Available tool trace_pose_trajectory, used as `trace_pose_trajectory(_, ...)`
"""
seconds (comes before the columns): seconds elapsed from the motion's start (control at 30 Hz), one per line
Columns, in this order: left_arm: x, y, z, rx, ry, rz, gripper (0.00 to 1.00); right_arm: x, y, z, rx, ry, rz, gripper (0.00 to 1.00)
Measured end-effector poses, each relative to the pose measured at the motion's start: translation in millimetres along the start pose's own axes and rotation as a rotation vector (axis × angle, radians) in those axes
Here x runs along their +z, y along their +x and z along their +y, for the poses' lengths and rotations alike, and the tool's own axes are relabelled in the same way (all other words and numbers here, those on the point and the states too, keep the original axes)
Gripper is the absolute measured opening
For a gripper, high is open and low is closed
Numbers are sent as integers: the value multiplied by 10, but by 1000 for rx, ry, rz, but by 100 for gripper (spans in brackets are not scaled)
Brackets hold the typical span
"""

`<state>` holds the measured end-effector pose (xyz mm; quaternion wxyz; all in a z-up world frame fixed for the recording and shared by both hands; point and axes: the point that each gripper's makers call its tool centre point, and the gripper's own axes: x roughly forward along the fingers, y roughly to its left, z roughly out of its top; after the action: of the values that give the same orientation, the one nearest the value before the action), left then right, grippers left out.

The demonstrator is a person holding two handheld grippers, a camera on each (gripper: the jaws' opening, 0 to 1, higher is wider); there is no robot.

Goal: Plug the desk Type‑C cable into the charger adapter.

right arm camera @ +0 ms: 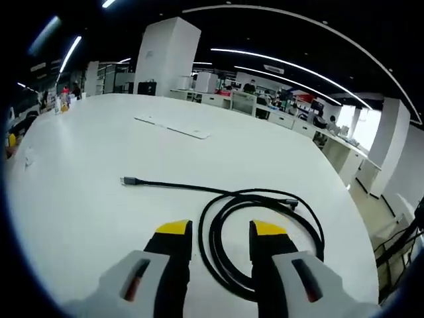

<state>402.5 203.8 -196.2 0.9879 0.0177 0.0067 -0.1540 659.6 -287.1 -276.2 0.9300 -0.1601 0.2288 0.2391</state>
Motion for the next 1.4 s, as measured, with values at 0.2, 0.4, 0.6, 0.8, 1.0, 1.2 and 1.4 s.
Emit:
trace_pose_trajectory(0.2, 2, -1, 7, 2, 0, 0, 100, -49, 49, 31, 35, 16, 46, 27)
trace_pose_trajectory(0.4, -1, -9, 17, 4, -6, 2, 100, -56, 50, 62, 64, 39, 82, 25)
trace_pose_trajectory(0.6, -4, -7, 31, 6, -6, 3, 100, -86, 125, -54, 94, 52, 123, 22)
trace_pose_trajectory(0.8, -3, -7, 38, 8, -7, 3, 100, -82, 159, -108, 115, 71, 134, 15)
trace_pose_trajectory(1.0, -6, -1, 44, 8, -8, 4, 100, -88, 189, -189, 114, 81, 141, 13)
trace_pose_trajectory(1.2, -13, -8, 47, 7, -13, 4, 100, -108, 236, -353, 114, 74, 150, 8)
trace_pose_trajectory(1.4, -6, -10, 47, 8, -13, 1, 100, -115, 258, -445, 108, 62, 158, 6)
